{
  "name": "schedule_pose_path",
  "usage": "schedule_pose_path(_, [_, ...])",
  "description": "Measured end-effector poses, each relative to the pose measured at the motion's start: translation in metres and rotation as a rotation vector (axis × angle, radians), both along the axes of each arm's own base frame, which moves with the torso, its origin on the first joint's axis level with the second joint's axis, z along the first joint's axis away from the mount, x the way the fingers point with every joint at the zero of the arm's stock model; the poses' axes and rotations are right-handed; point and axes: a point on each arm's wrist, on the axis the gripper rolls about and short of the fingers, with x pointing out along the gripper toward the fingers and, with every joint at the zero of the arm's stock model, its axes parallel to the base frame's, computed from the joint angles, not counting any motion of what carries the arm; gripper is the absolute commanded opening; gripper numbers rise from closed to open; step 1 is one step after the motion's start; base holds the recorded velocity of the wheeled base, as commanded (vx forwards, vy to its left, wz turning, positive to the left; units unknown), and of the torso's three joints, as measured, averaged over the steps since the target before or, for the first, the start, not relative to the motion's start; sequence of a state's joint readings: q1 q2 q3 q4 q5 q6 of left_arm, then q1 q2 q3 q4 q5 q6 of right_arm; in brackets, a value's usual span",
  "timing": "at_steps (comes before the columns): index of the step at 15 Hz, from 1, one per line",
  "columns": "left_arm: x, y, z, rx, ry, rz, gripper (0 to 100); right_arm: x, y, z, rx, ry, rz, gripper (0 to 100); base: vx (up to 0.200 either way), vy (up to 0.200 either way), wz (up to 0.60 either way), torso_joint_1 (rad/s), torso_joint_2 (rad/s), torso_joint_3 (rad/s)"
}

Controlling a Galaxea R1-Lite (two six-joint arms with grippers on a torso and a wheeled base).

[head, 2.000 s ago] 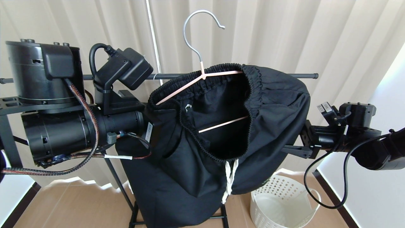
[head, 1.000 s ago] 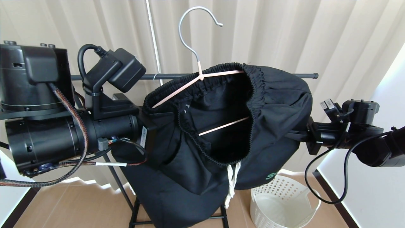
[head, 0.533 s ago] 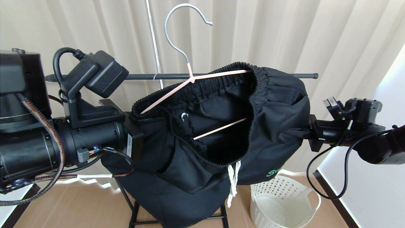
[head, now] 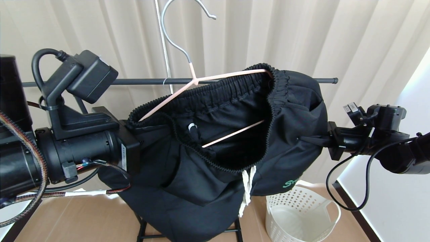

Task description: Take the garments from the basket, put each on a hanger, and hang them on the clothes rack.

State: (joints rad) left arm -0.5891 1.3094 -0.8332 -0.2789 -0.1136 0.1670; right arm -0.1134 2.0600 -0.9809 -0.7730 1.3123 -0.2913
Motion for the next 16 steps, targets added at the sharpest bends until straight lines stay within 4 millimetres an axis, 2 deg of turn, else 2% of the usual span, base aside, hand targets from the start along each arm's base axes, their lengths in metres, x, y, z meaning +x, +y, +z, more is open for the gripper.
schedule_pose_path(6, [-0.002, 0.003, -0.003, -0.016, 0.024, 0.011, 0, 0.0, 0.0, 0.001, 0.002, 0.003, -0.003, 0, 0.0, 0.0, 0.0, 0.0, 0.0, 0.0])
schedule_pose_path(7, [-0.002, 0.003, -0.004, -0.015, 0.026, 0.012, 0, -0.001, 0.0, 0.0, 0.001, 0.004, -0.003, 100, 0.0, 0.0, 0.0, 0.0, 0.0, 0.0])
schedule_pose_path(12, [-0.001, 0.005, -0.006, -0.015, 0.029, 0.024, 0, -0.004, 0.001, 0.0, -0.001, 0.003, -0.005, 100, 0.0, 0.0, 0.0, 0.0, 0.0, 0.0])
schedule_pose_path(16, [0.001, 0.007, -0.009, -0.007, 0.041, 0.042, 0, -0.012, 0.004, 0.008, -0.014, -0.071, 0.006, 100, 0.0, 0.0, 0.0, 0.0, 0.0, 0.0])
